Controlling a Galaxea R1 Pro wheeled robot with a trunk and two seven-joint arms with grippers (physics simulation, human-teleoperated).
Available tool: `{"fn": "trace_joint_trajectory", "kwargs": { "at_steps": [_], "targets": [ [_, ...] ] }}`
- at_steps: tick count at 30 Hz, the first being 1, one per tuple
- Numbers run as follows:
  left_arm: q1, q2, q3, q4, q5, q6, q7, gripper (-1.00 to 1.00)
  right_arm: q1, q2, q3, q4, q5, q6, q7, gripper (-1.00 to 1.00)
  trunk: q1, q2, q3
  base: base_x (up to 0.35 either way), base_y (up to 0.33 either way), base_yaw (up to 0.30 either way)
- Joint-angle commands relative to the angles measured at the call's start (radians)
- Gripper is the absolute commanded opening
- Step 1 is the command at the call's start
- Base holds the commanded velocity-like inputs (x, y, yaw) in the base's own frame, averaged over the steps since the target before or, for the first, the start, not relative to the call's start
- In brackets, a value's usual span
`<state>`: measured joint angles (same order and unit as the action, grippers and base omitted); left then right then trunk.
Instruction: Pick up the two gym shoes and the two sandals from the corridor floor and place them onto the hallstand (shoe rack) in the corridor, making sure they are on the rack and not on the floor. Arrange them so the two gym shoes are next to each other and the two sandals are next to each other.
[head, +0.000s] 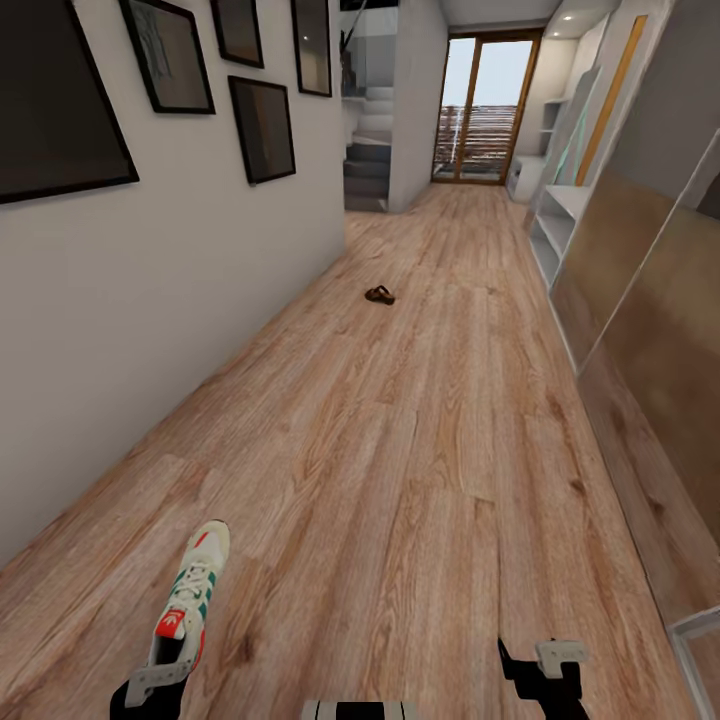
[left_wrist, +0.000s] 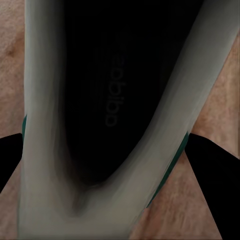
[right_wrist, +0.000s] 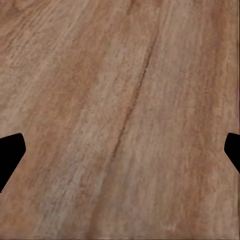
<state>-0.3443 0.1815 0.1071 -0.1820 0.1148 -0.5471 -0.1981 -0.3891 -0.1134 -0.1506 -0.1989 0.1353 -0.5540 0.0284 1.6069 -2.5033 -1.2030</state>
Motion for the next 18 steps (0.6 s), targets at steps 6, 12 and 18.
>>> {"fn": "trace_joint_trajectory", "kwargs": {
  "at_steps": [6, 12, 18],
  "targets": [
    [0.007, 0.000, 0.004, 0.009, 0.022, -0.028, -0.010, -1.00, 0.000, 0.003, -0.008, 0.031, 0.009, -0.027, -0.018, 1.00, -0.003, 0.001, 0.032, 0.000, 0.000, -0.024],
    [0.008, 0.000, 0.004, 0.013, 0.032, -0.035, -0.010, -1.00, -0.001, 0.007, -0.007, 0.036, 0.008, -0.029, -0.021, 1.00, -0.006, 0.003, 0.064, 0.000, 0.000, -0.004],
    [0.008, 0.000, 0.004, 0.015, 0.037, -0.036, -0.010, -1.00, 0.000, 0.010, -0.007, 0.041, 0.008, -0.029, -0.022, 1.00, -0.018, 0.024, 0.090, 0.000, 0.000, 0.000]
  ]
}}
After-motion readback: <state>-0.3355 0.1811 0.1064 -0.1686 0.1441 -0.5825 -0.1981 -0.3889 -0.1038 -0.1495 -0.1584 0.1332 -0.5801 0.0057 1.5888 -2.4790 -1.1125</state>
